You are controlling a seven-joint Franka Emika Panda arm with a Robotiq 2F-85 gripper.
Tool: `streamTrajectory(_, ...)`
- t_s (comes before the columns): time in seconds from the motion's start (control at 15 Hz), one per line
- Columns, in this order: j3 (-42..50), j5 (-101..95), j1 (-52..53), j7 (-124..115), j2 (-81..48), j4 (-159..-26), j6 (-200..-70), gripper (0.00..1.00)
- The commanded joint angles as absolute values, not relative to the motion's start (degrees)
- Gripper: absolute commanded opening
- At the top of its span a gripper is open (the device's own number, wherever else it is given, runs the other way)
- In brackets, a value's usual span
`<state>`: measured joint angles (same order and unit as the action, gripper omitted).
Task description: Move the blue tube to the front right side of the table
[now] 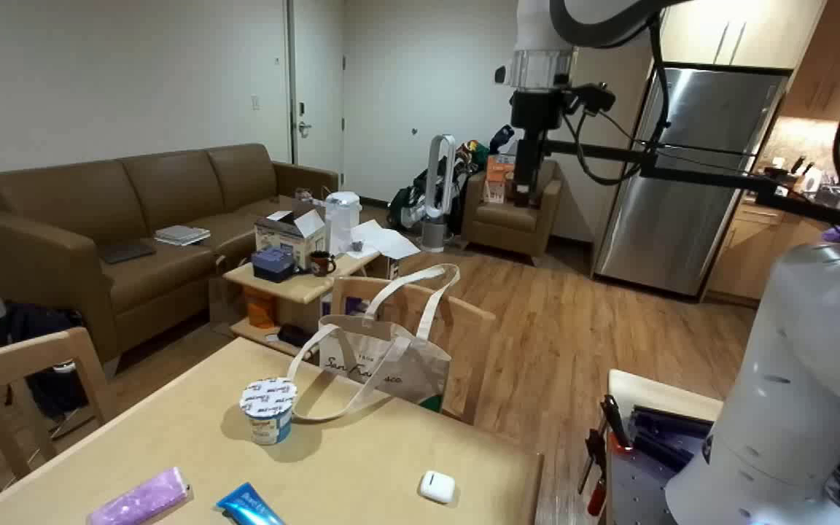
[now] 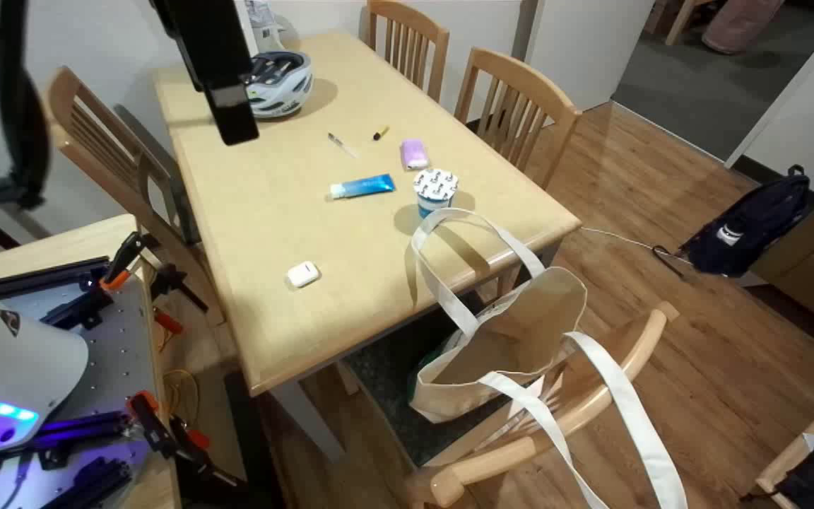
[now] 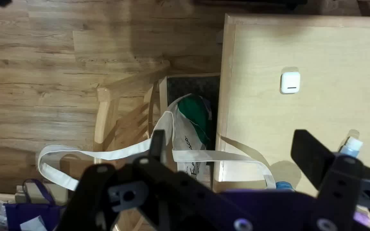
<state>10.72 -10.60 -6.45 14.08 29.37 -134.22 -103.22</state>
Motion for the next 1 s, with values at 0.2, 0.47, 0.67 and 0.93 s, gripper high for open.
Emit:
streamTrajectory(0.2, 10.4, -8.7, -5.3, 13.9, 26.5, -134.3, -106.6, 1.00)
streamTrajectory(0.47, 8.9, -9.5, -4.3, 13.4, 22.9, -133.7, -109.5, 1.00)
streamTrajectory(0.67, 8.7, -7.4, -3.8, 13.2, 21.0, -133.9, -113.0, 1.00)
streamTrajectory(0.93, 6.5, -1.1, -1.3, 10.5, 15.1, -132.9, -120.7, 1.00)
